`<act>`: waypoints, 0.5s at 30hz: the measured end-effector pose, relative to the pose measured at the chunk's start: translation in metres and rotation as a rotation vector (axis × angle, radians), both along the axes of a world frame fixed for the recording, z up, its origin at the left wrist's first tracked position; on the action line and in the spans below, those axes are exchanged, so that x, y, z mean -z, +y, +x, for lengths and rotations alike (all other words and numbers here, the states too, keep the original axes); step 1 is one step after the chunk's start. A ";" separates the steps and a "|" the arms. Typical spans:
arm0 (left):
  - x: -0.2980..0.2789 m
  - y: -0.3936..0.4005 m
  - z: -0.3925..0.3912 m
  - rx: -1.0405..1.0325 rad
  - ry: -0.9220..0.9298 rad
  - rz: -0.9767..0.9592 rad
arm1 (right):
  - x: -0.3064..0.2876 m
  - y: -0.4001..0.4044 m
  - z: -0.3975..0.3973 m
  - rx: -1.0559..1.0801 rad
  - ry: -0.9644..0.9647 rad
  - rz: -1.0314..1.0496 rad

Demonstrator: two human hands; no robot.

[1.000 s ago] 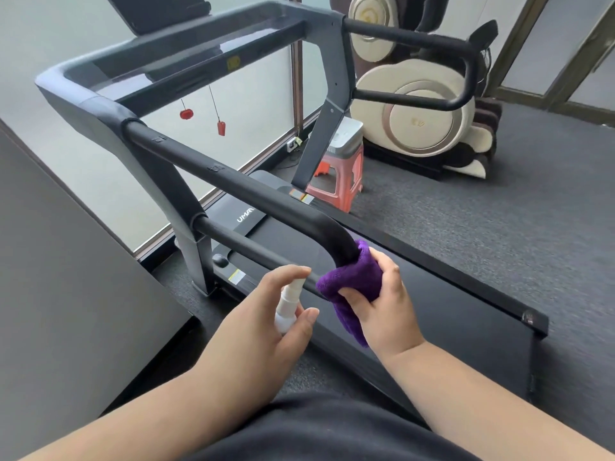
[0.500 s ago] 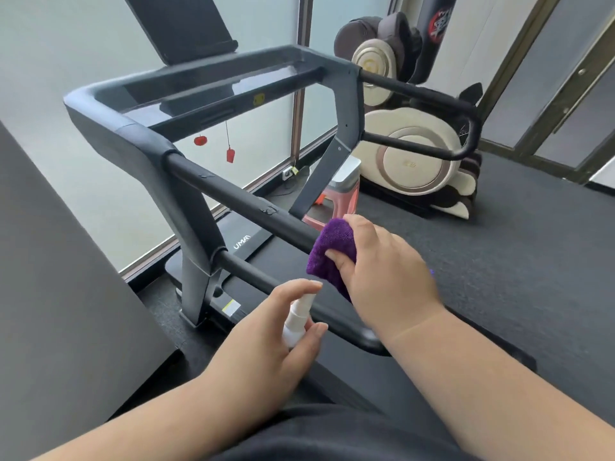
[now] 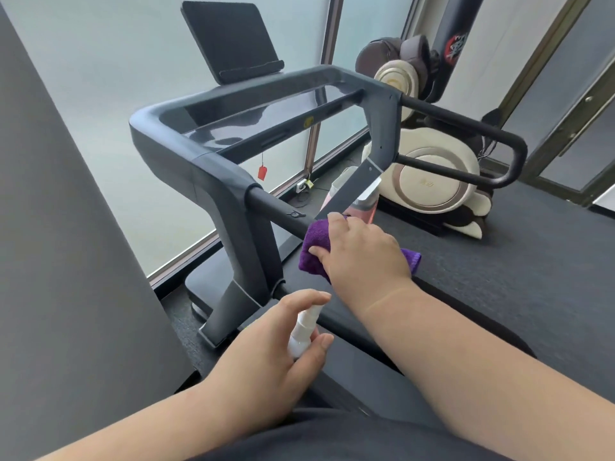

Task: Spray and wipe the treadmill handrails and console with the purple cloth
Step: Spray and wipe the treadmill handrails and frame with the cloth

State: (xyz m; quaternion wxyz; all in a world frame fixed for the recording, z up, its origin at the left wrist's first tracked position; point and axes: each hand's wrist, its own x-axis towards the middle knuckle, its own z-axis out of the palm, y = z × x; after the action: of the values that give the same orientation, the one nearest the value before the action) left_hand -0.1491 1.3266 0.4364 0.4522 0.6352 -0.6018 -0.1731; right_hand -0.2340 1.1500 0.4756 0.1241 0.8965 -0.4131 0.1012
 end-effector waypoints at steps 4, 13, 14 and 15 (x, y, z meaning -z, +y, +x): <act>0.001 0.001 0.021 0.035 0.020 -0.013 | -0.003 -0.008 0.052 -0.044 -0.044 0.024; 0.022 0.017 0.049 0.056 0.133 -0.116 | -0.010 -0.018 0.130 -0.037 -0.007 0.025; 0.023 0.019 0.051 0.054 0.141 -0.120 | -0.011 -0.017 0.131 -0.029 -0.002 0.047; 0.024 0.022 0.052 0.054 0.143 -0.122 | -0.013 -0.017 0.128 -0.024 0.001 0.074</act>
State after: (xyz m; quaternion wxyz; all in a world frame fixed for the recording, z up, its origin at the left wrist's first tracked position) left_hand -0.0967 1.3482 0.4128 0.5270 0.5759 -0.5944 -0.1932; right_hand -0.1055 1.1334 0.4887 0.0898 0.9054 -0.4058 0.0865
